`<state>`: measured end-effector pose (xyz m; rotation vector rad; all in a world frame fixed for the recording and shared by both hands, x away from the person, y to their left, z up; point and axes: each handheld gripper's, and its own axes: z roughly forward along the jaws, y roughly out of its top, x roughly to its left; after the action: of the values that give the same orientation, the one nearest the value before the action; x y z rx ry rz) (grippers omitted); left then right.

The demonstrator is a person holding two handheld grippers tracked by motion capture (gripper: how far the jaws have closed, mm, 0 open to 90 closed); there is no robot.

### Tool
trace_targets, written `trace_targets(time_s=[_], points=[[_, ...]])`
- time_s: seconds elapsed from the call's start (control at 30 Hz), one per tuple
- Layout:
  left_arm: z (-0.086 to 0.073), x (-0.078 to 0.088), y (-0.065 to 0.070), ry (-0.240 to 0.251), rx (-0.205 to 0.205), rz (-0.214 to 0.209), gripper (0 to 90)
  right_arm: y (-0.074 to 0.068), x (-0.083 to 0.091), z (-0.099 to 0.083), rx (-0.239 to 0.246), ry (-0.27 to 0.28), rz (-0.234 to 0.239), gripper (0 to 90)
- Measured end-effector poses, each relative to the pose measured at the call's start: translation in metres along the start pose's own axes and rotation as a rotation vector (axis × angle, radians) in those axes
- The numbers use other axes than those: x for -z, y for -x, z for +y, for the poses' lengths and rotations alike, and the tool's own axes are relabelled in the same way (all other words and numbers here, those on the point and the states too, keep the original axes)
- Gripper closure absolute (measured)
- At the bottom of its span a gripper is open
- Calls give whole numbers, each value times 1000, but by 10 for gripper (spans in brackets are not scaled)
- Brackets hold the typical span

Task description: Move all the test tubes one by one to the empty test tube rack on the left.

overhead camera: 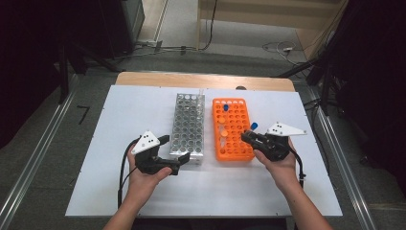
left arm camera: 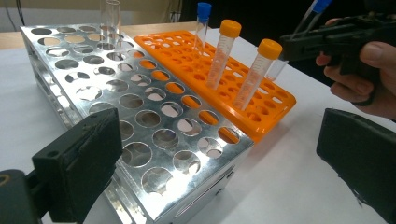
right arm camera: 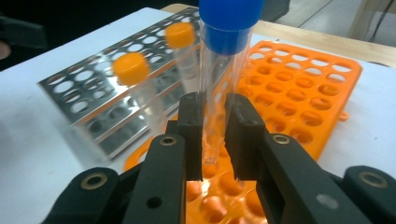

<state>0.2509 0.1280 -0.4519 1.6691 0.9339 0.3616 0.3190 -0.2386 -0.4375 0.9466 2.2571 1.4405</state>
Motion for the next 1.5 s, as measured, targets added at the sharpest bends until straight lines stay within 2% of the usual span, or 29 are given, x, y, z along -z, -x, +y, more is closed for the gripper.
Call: trace_targets(time_s=[0.33,0.47,0.67,0.8,1.03,1.23,1.37,1.5], points=[[1,0,5,-1,-11,-11,3,-27,17,-14,8,-15,59,750],[3,-2,11,2,-20,-25,3,-42,21,-19,17,-29,93,750],[5,-4,20,1,-43,-69,41,-66,19,-24,42,-45,155,751],[5,-8,29,-12,-54,-117,80,-79,12,-24,55,-57,191,750],[11,-14,50,-17,-93,-238,261,-96,-1,-26,82,-95,240,751],[10,-19,64,-32,-151,-313,432,-104,-7,-26,80,-110,270,751],[9,-22,68,-42,-156,-344,539,-109,-10,-26,81,-120,285,751],[9,-24,72,-48,-180,-350,644,-114,-12,-25,93,-132,300,751]])
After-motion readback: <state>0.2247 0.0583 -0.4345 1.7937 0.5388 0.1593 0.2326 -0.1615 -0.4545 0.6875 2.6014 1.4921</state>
